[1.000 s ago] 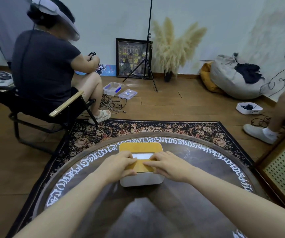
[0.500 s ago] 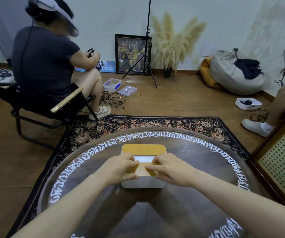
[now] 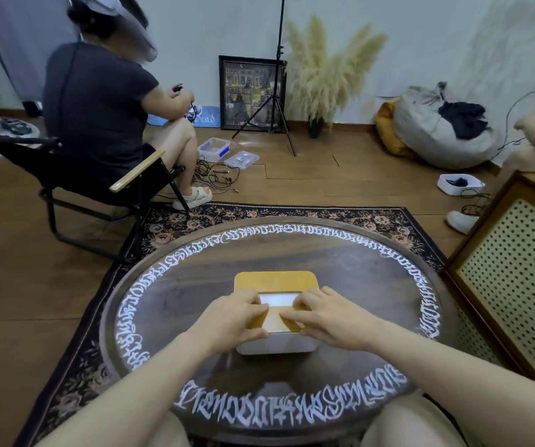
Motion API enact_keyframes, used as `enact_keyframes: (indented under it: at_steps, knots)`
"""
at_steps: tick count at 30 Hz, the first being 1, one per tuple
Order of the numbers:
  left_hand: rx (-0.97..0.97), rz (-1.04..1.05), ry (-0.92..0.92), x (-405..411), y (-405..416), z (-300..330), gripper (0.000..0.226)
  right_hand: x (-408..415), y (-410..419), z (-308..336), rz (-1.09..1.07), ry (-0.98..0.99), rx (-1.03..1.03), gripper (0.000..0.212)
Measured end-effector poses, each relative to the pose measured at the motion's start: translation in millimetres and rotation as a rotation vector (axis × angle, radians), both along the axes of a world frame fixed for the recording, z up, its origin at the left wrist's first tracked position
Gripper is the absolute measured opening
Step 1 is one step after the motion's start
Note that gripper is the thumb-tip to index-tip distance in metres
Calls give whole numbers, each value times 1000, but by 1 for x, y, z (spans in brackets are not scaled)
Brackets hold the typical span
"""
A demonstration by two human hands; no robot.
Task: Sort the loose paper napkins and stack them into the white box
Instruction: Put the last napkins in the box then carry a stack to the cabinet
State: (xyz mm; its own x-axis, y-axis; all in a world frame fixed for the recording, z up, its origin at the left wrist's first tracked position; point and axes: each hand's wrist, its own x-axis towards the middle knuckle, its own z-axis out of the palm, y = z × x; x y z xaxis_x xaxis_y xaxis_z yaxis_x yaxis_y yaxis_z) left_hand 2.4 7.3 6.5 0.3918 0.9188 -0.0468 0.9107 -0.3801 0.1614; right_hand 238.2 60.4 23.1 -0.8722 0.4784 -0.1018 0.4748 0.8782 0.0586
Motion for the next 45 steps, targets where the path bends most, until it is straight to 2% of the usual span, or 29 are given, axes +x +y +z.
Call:
enact_keyframes:
  at_steps: [4,7,10,14,17,26,34,45]
  knots:
    - [-3,-13,16,5,-17,-4,71,5,-15,2,13,14,-17,38]
    - [38,-10,-47,4,-21,-2,53,6,-17,3,-34,43,-55,44]
    - [75,40,-83,1,-19,0,72,6,-8,0,-173,105,-122,58]
    - [-79,126,30,-2,-14,-1,76,9,2,-1,-328,5,-199,79]
    - [-158,120,57,0,-8,4,79,7,5,2,-353,-4,-273,85]
    - [-235,111,112,2,-6,8,79,5,9,3,-351,-61,-310,85]
    - [-226,90,193,6,-1,13,78,3,5,1,-366,-19,-320,83]
    - [-200,82,284,12,4,9,79,-1,2,-6,-374,-69,-235,78]
